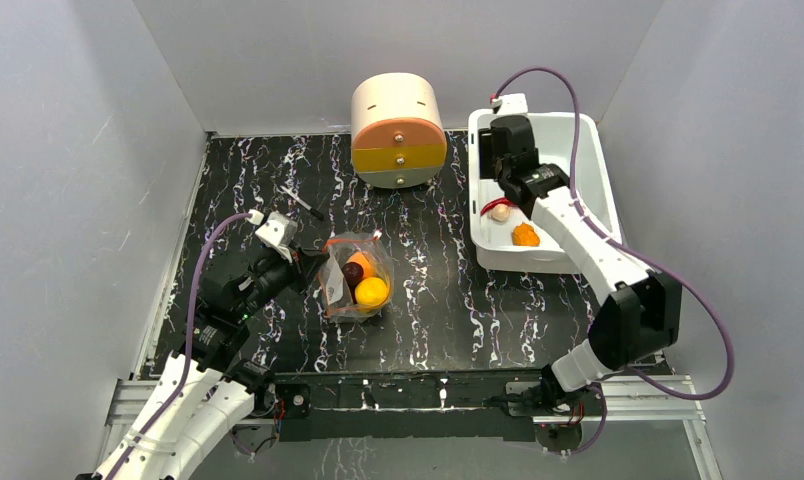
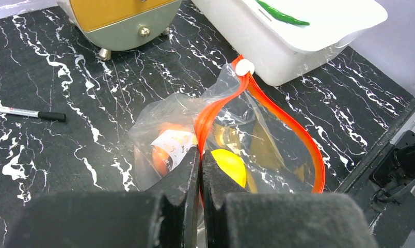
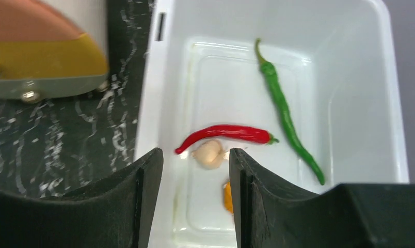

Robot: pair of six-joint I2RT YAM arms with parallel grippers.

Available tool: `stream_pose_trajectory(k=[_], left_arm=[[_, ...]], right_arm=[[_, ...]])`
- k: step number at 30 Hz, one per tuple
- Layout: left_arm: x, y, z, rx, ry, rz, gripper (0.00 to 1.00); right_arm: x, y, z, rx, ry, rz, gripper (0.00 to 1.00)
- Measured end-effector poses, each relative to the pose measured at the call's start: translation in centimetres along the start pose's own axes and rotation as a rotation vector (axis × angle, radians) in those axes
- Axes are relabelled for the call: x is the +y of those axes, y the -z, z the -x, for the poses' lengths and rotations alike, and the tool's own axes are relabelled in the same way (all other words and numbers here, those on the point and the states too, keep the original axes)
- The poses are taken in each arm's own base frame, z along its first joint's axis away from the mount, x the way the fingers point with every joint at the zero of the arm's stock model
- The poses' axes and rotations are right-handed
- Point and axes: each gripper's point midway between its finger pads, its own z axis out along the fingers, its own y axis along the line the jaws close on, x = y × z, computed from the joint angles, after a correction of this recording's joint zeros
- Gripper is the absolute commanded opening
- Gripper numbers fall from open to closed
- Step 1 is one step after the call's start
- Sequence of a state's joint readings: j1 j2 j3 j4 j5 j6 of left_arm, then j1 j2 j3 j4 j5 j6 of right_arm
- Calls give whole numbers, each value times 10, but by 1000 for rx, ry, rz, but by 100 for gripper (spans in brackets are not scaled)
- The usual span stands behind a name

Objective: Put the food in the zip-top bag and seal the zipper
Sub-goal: Pick up the fake vegetable from the bin.

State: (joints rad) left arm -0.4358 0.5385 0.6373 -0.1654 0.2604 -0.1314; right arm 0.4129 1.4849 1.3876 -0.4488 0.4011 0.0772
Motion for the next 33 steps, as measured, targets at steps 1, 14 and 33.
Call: stream_pose_trajectory(k=[1, 14, 33], left_arm=[[-1, 0, 0, -1, 0, -4, 0], [-7, 2, 1, -5, -2, -36, 0], [-3, -3, -4, 20, 4, -25, 0]], right_arm=[[-12, -10, -1, 10, -2, -30, 47], [-107, -129, -59, 216, -29, -171, 43], [-131, -236, -123, 328, -48, -173, 74]])
